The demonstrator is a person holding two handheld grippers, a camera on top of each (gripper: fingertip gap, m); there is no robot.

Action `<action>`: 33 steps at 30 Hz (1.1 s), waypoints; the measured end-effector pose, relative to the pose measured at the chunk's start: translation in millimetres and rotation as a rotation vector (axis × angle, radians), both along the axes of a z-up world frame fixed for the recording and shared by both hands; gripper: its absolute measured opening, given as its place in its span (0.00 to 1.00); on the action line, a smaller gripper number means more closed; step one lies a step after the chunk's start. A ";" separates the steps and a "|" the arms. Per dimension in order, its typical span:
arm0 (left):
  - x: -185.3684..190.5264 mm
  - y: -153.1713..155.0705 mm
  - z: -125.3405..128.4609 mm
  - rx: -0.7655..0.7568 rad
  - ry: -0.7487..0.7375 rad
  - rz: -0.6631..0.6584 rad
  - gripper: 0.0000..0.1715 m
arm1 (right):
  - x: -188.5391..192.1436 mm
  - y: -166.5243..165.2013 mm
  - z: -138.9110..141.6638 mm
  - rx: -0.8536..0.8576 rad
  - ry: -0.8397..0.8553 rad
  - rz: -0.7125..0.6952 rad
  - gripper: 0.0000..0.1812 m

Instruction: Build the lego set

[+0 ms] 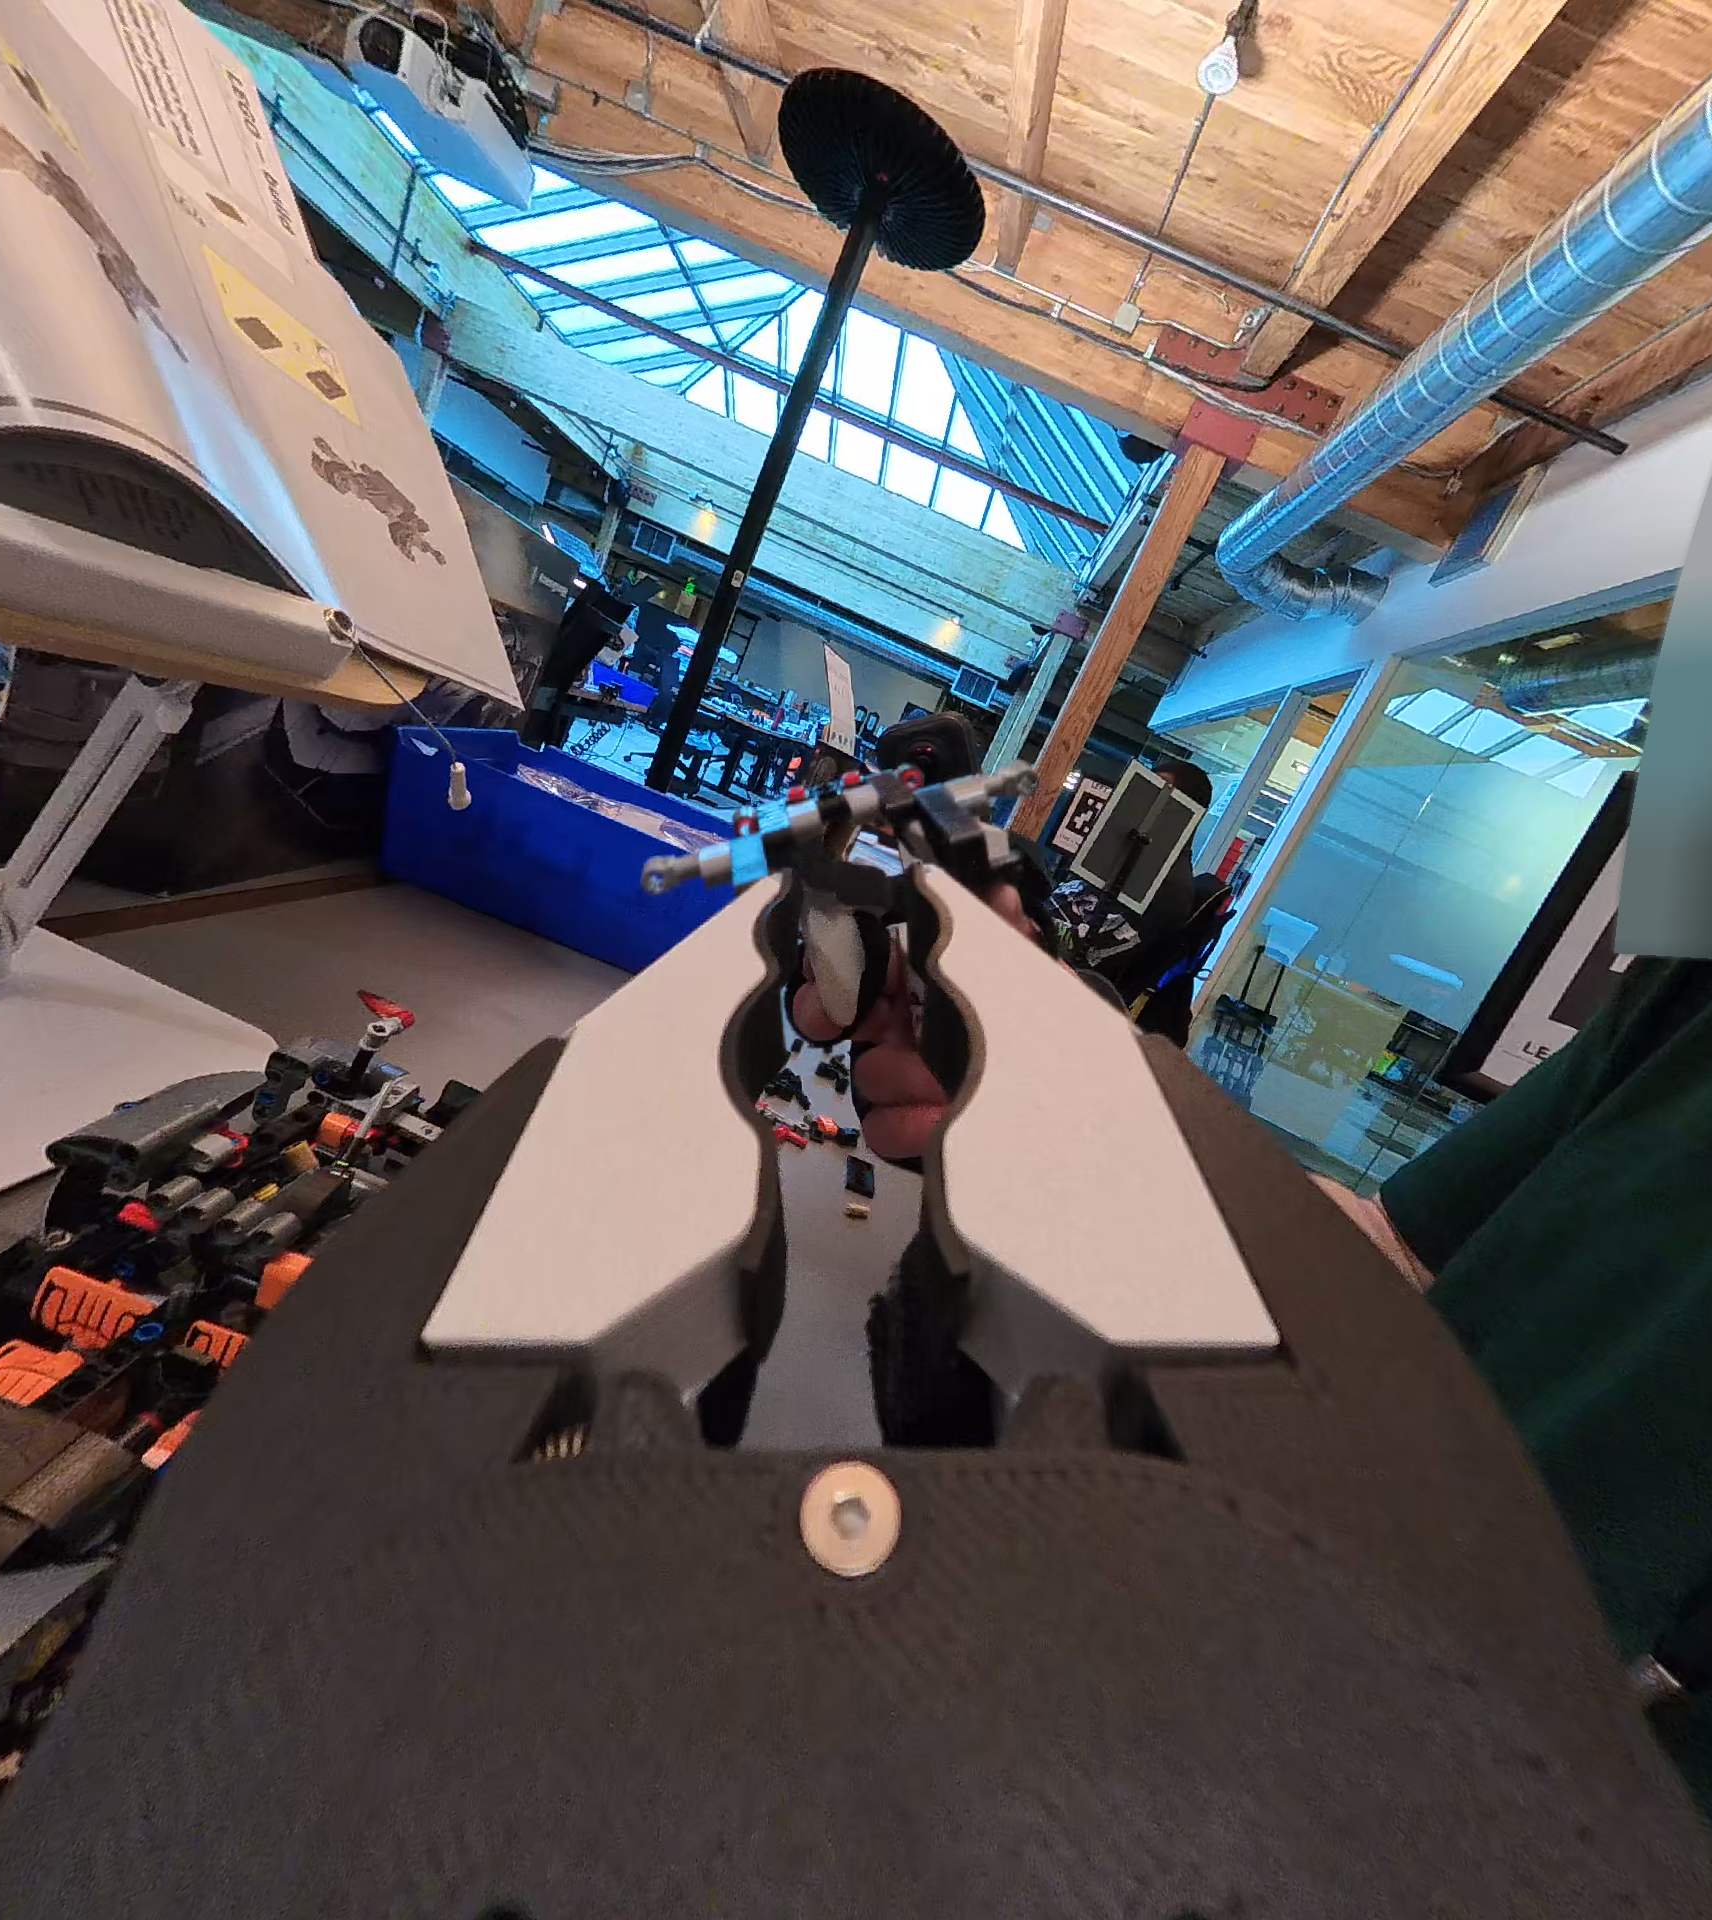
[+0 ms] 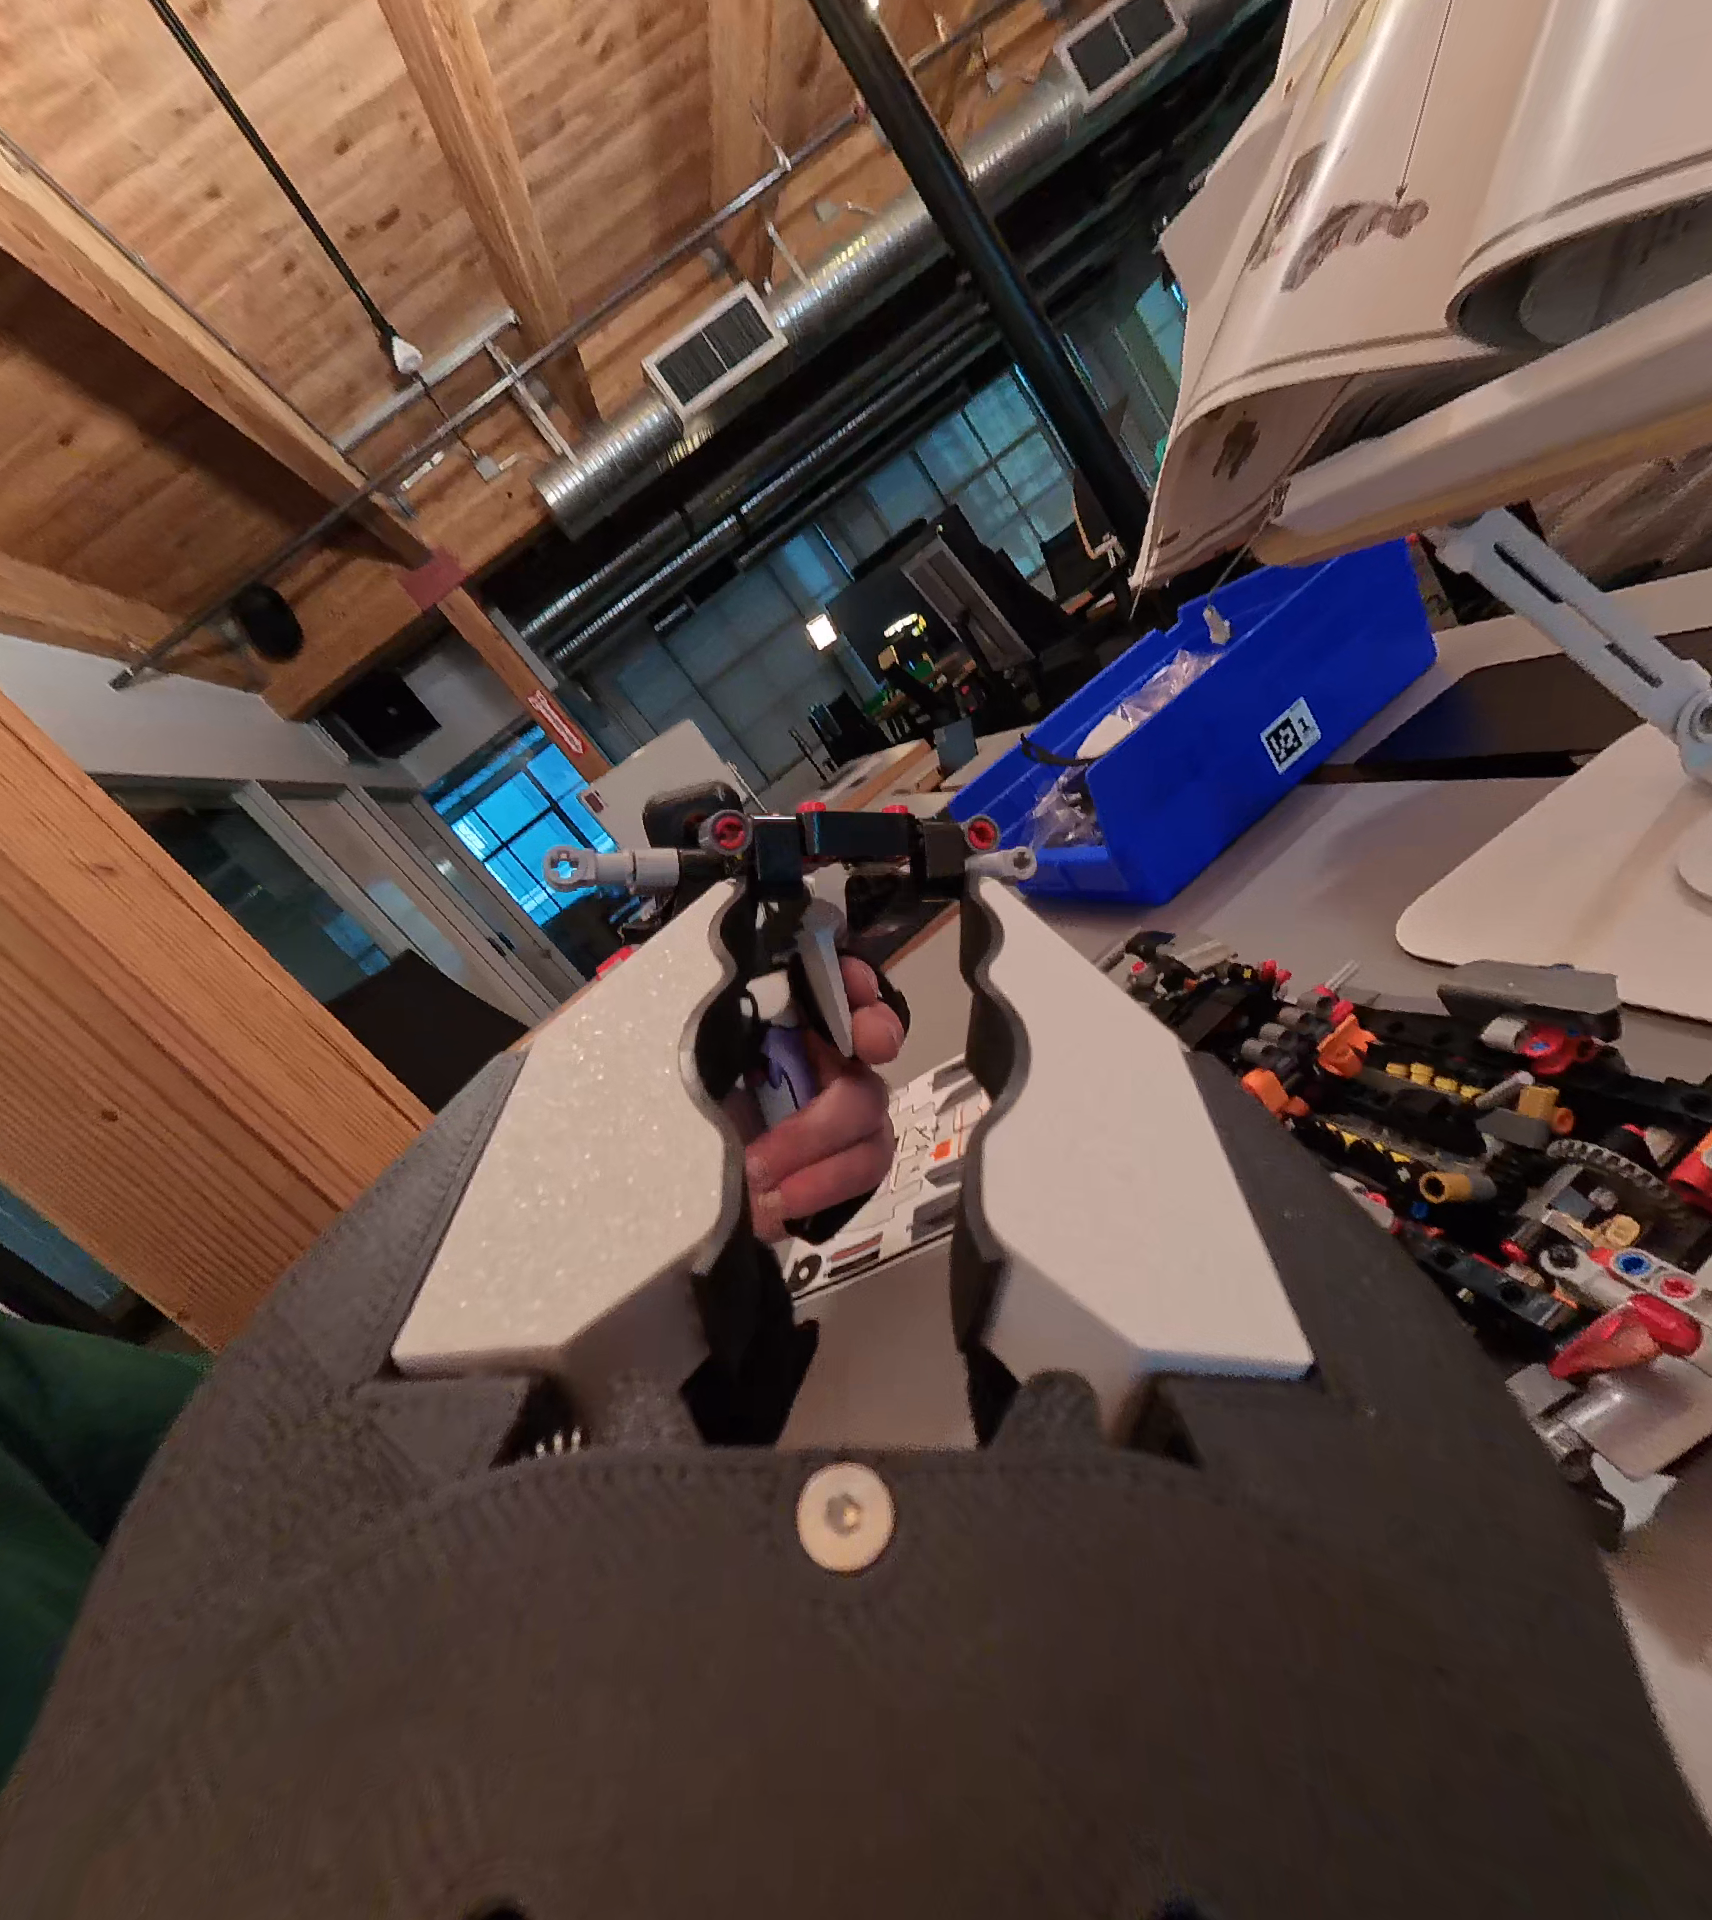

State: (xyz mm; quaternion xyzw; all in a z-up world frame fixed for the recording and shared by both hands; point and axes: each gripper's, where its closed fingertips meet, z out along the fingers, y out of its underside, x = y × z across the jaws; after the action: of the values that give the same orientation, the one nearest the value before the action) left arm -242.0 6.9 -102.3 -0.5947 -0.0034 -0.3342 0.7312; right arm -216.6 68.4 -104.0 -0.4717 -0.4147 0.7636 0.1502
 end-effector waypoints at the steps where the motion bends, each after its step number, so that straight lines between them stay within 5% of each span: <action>1: 0.1 0.4 -0.4 -0.001 0.001 0.000 0.10 | 0.2 2.4 2.9 -0.017 0.009 -0.005 0.20; 33: 0.7 2.7 -3.2 -0.013 0.009 0.004 0.10 | 0.5 12.2 14.4 -0.095 0.052 -0.021 0.21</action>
State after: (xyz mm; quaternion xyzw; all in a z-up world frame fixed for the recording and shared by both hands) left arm -241.3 9.6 -105.5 -0.6009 -0.0034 -0.3301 0.7279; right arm -216.1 80.5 -89.6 -0.4626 -0.3688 0.7929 0.1462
